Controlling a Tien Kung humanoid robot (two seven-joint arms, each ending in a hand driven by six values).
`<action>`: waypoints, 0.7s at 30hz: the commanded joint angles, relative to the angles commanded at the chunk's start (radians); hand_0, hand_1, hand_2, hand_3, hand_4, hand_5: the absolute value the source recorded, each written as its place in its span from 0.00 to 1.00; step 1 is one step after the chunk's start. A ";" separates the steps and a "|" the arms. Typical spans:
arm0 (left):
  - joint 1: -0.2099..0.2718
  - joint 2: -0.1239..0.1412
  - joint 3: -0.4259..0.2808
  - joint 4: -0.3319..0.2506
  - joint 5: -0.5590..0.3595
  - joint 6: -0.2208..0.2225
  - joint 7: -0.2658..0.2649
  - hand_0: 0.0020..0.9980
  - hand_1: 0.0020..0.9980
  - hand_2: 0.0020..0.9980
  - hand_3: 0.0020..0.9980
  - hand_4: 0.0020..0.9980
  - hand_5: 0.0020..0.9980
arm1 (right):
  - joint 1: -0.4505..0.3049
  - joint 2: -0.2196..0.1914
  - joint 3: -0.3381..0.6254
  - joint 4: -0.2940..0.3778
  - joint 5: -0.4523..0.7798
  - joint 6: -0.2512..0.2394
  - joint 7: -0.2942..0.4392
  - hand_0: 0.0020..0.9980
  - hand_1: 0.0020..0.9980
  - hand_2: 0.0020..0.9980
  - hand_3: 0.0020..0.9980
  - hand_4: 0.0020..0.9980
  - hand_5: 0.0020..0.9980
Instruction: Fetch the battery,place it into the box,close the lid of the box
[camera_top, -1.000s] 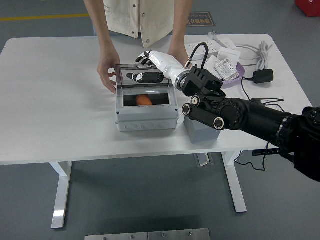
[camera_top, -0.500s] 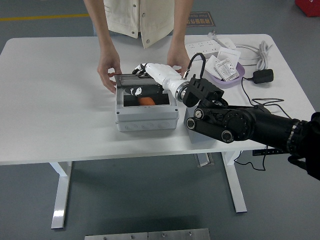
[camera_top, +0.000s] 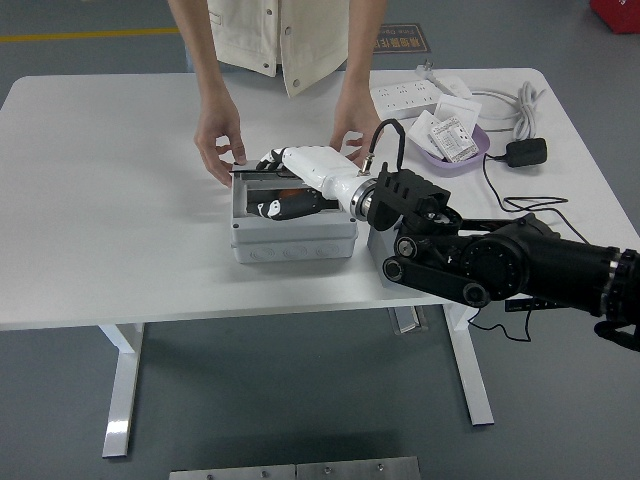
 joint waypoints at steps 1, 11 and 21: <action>0.000 0.000 0.000 0.000 0.000 0.000 0.000 0.63 0.78 0.68 0.71 0.68 0.22 | -0.005 -0.003 -0.001 0.005 0.001 0.004 -0.002 0.86 0.77 0.79 0.81 0.85 0.68; 0.004 -0.004 -0.015 0.000 0.012 0.001 0.003 0.63 0.78 0.68 0.71 0.68 0.22 | -0.039 -0.039 0.053 0.038 -0.011 0.020 -0.010 0.85 0.76 0.78 0.81 0.85 0.68; 0.014 -0.010 -0.043 0.000 0.034 0.002 0.010 0.63 0.78 0.68 0.71 0.68 0.22 | -0.160 -0.136 0.269 0.180 -0.168 0.111 -0.064 0.85 0.76 0.78 0.81 0.84 0.68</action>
